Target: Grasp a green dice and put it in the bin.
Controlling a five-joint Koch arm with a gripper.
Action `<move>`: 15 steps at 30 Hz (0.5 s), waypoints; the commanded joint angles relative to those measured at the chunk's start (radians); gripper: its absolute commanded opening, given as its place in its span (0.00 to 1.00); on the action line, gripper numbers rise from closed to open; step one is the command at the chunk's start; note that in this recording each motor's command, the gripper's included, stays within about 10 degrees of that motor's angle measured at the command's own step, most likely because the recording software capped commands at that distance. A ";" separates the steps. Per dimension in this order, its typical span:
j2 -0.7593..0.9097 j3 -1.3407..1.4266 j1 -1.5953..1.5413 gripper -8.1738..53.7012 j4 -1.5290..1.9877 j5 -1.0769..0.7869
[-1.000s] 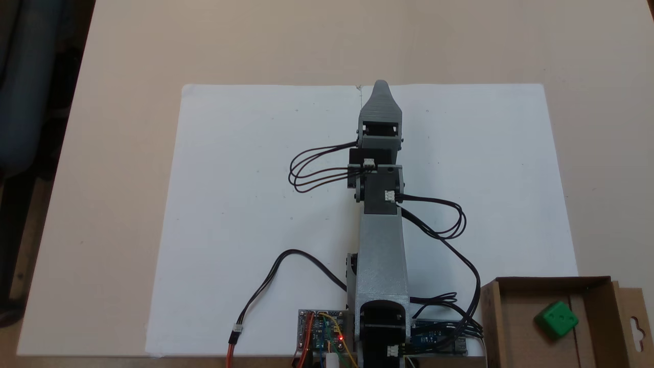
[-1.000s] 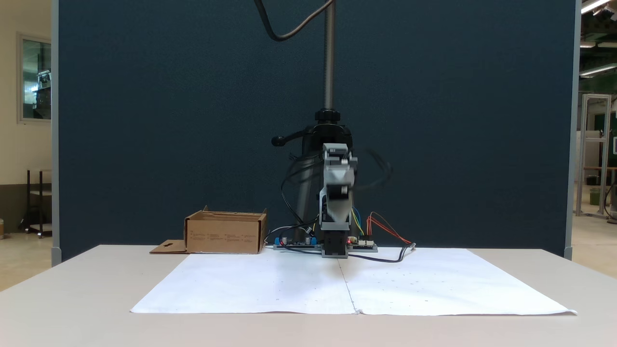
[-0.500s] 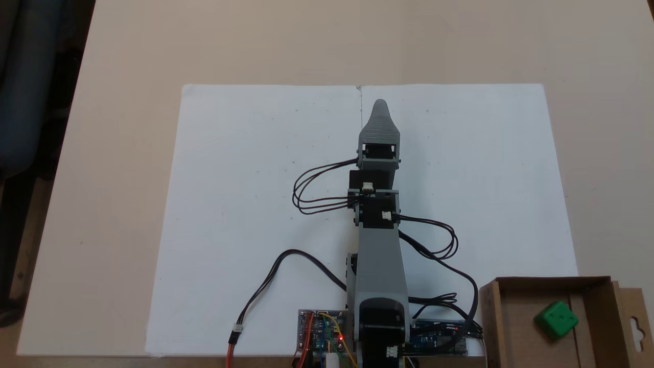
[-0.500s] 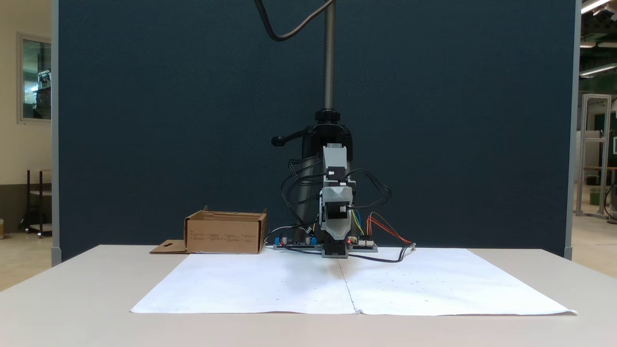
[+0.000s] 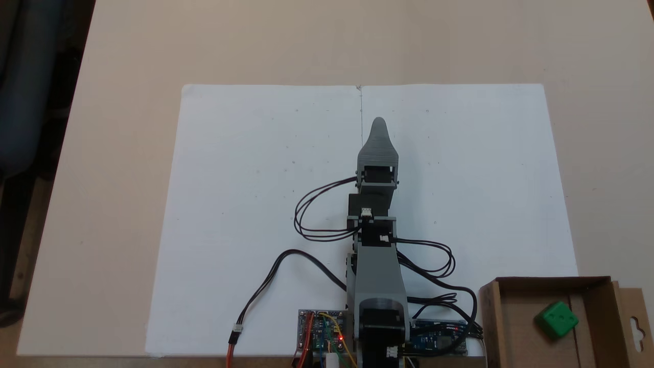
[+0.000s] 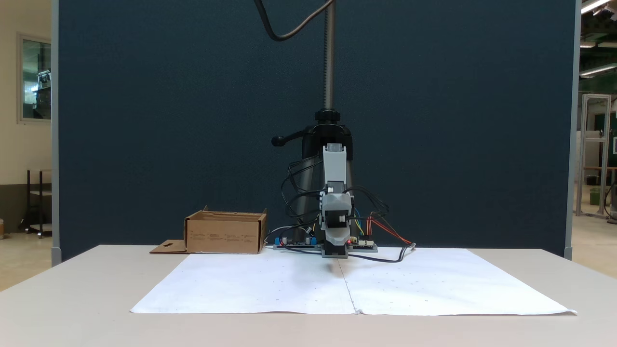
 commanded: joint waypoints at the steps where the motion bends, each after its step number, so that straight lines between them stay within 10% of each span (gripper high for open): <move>1: 0.112 0.021 0.011 0.85 -0.168 0.038; 15: 0.112 0.115 0.012 0.86 -0.578 0.041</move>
